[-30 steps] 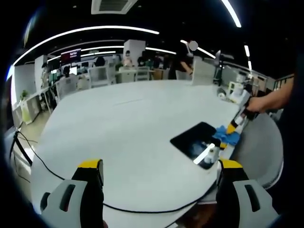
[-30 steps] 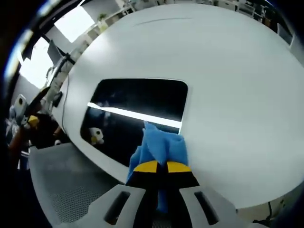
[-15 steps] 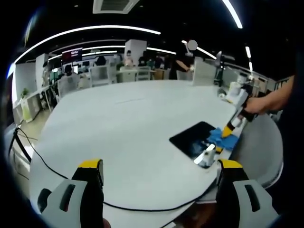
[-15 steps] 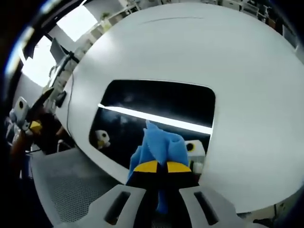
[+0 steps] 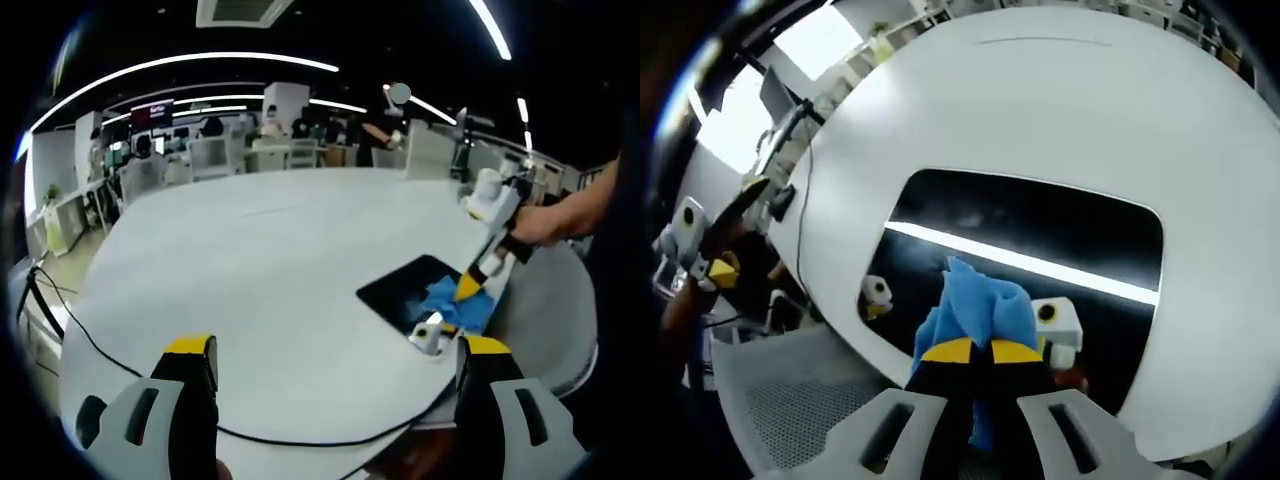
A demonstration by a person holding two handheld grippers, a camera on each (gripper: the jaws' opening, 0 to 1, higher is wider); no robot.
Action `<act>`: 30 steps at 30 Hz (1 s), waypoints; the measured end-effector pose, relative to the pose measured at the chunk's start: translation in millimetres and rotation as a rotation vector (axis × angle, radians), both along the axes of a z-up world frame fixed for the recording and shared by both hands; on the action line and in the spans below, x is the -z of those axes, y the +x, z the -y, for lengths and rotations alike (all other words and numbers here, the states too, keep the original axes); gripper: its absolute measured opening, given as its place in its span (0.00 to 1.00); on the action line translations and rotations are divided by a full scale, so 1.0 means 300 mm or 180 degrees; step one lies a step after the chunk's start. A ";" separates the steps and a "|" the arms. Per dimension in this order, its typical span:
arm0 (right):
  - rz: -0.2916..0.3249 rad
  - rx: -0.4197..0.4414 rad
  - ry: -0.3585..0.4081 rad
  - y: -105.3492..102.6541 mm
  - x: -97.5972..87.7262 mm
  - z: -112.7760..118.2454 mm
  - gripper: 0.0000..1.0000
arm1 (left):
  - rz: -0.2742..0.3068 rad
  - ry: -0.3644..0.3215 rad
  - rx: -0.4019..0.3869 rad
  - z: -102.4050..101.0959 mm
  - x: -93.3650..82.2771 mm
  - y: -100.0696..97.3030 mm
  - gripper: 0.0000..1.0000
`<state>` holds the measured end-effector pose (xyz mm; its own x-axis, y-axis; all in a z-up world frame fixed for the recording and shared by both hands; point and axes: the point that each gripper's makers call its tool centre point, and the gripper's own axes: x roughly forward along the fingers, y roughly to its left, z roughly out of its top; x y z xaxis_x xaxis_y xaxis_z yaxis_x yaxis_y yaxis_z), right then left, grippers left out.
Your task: Wipe the mirror surface with the cleaning cloth until all visible marks leave the cleaned area.
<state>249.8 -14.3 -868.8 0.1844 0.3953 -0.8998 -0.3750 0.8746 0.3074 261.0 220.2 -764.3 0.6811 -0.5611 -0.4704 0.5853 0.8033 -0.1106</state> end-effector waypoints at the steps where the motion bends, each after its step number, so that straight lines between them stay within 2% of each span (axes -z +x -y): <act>1: 0.0005 -0.0020 0.0003 0.000 0.000 -0.018 0.00 | -0.0001 -0.0002 0.0008 0.002 0.001 0.001 1.00; 5: -0.0001 -0.0060 0.0030 0.004 0.001 -0.063 0.00 | -0.0006 -0.0014 0.0015 0.004 0.003 0.001 1.00; 12: 0.0032 -0.0263 0.0052 0.000 0.000 -0.196 0.00 | -0.0008 -0.0013 -0.0009 -0.009 0.006 -0.004 1.00; 19: 0.0027 -0.0401 0.0033 0.008 -0.002 -0.275 0.00 | -0.0023 -0.0028 -0.0047 -0.016 0.014 -0.016 1.00; 25: 0.0013 -0.0416 0.0027 0.009 -0.004 -0.283 0.00 | 0.0003 -0.0038 -0.0057 -0.014 0.004 -0.016 1.00; 28: 0.0042 -0.0388 0.0091 0.006 -0.005 -0.279 0.00 | 0.0003 -0.0028 -0.0064 -0.021 0.006 -0.011 1.00; 30: 0.0088 -0.0464 0.0092 0.005 -0.007 -0.282 0.00 | 0.0003 -0.0020 -0.0063 -0.022 0.006 -0.009 1.00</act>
